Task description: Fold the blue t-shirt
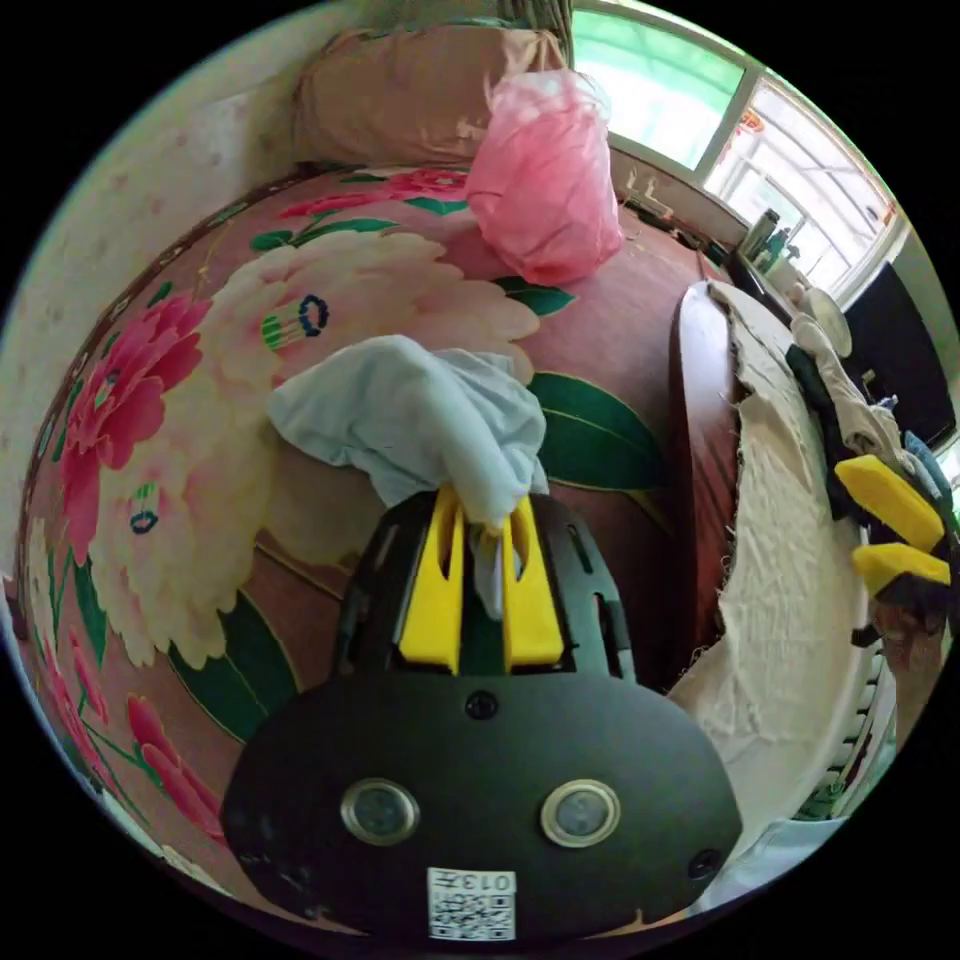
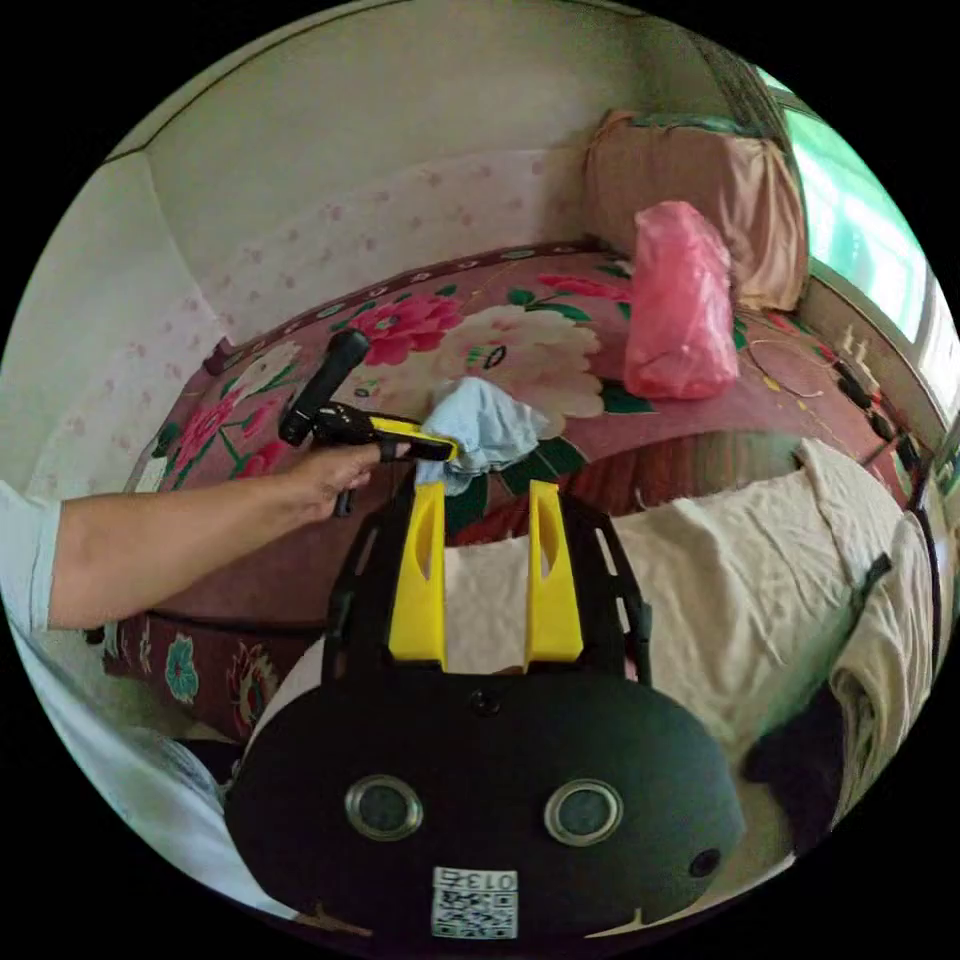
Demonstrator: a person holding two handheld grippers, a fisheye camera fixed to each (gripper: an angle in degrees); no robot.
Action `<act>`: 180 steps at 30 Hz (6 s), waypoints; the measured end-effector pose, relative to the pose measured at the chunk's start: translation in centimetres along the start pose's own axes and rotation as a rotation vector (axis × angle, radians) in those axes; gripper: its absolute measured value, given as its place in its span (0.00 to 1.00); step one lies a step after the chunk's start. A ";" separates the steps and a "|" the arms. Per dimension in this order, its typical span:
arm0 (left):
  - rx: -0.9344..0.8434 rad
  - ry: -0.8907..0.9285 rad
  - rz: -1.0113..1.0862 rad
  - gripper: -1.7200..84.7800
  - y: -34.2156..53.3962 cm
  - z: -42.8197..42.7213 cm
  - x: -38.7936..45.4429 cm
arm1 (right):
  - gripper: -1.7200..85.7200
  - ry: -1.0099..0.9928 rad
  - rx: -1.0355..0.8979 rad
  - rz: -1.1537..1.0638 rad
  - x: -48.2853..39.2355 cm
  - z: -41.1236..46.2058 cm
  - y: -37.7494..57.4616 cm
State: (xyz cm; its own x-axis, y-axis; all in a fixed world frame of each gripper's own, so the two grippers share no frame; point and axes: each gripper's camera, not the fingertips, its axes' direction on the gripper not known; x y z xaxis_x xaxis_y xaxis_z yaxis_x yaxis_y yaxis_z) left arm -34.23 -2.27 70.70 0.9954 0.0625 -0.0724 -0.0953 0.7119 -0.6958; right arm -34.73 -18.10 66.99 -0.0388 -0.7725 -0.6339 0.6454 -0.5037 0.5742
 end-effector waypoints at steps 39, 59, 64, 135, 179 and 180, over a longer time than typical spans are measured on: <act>-0.417 0.989 0.761 0.02 12.8 -8.8 33.0 | 0.06 -0.055 0.366 1.140 11.3 -56.7 31.8; 0.087 0.964 0.616 0.02 10.4 -23.2 29.4 | 0.03 0.502 0.254 0.381 1.9 -66.0 -1.9; 0.335 1.087 0.734 0.02 9.9 -31.2 30.8 | 0.03 0.594 0.502 0.263 -4.5 -74.2 -6.4; 0.838 0.429 1.289 0.02 25.0 -59.0 53.2 | 0.02 0.744 1.005 0.538 -13.8 -116.2 -34.6; -0.157 0.248 0.830 0.05 7.1 -11.8 37.8 | 0.06 -0.406 -0.050 0.414 -1.5 -45.6 -51.5; -0.173 0.237 0.804 0.05 6.8 -11.4 37.1 | 0.09 -0.414 -0.099 0.390 -1.8 -44.3 -52.1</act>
State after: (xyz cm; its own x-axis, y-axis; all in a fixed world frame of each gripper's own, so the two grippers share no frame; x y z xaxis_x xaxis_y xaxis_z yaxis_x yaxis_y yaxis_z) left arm 2.00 -3.10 55.11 0.5989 0.3409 -0.7247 -0.7905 0.3963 -0.4669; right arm -34.55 26.68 15.28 -0.0657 -0.9909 -0.1178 0.7395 -0.1276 0.6610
